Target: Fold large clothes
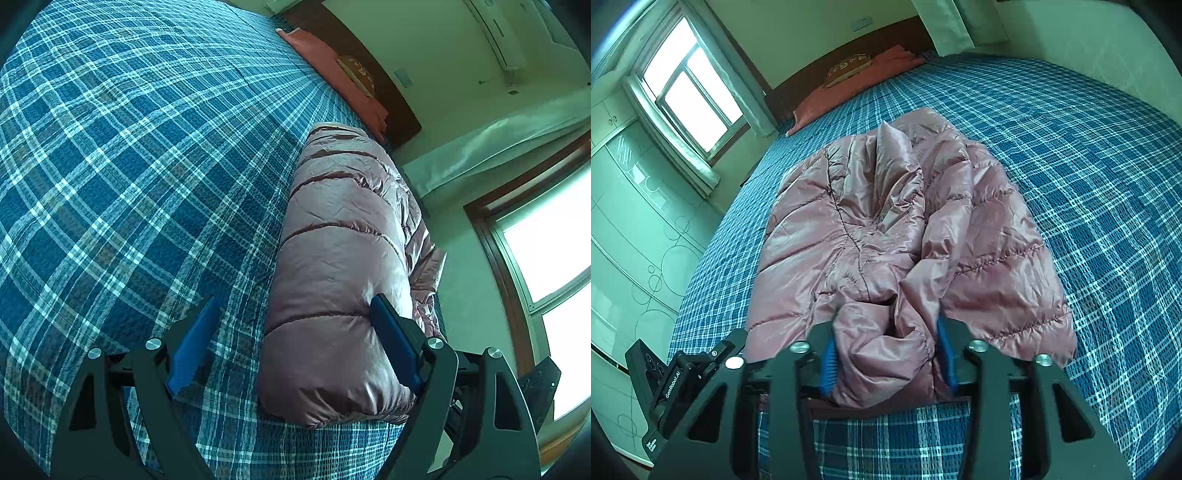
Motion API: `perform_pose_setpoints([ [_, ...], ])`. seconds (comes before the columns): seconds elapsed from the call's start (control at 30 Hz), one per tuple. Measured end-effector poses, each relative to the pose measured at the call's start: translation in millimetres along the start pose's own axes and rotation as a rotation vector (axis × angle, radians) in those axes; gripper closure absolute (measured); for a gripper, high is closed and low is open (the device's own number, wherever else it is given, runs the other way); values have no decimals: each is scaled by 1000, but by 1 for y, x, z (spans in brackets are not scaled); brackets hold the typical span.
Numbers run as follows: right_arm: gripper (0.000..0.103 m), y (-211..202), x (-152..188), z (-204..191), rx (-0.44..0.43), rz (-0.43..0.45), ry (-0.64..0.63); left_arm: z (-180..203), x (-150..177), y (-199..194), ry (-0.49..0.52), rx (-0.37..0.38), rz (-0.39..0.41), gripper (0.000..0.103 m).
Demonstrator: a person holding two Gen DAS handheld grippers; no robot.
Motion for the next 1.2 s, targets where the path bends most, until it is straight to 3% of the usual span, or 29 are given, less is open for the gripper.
perform_pose_setpoints([
  [0.13, 83, -6, -2, 5, -6, 23, 2, 3, 2, -2, -2, 3, -2, 20],
  [0.23, 88, -19, -6, 12, 1, 62, 11, 12, 4, -5, 27, 16, 1, 20],
  [0.4, 90, -37, -7, 41, 67, 105, 23, 28, 11, -1, 85, 22, 2, 20],
  [0.53, 90, -32, 6, 74, 97, 74, 78, 36, 21, 18, 98, 2, -35, 20],
  [0.73, 89, 0, 34, 106, 67, 0, 160, 32, 38, 56, 171, -125, -79, 20],
  [0.93, 90, 7, 37, 114, 17, -7, 192, 31, 39, 64, 226, -152, -79, 21],
  [1.03, 78, -2, 34, 115, -4, -4, 194, 33, 34, 53, 232, -138, -81, 21],
  [1.1, 63, -17, 30, 117, 13, -7, 182, 35, 29, 42, 222, -125, -74, 21],
  [1.17, 37, -29, 18, 117, 33, 27, 163, 40, 15, 28, 198, -74, -46, 20],
  [1.2, 35, -35, 11, 117, 38, 47, 150, 43, 8, 29, 189, -54, -37, 19],
])
Point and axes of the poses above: each gripper's, at about its wrist camera, not at the fingertips, and y roughly the way its jaws point, z to its right, x to its underside, the point moved 7 cm from there along y, roughly the way its jaws point, and after that the axes turned 8 degrees about -y, right-handed, at the moved point
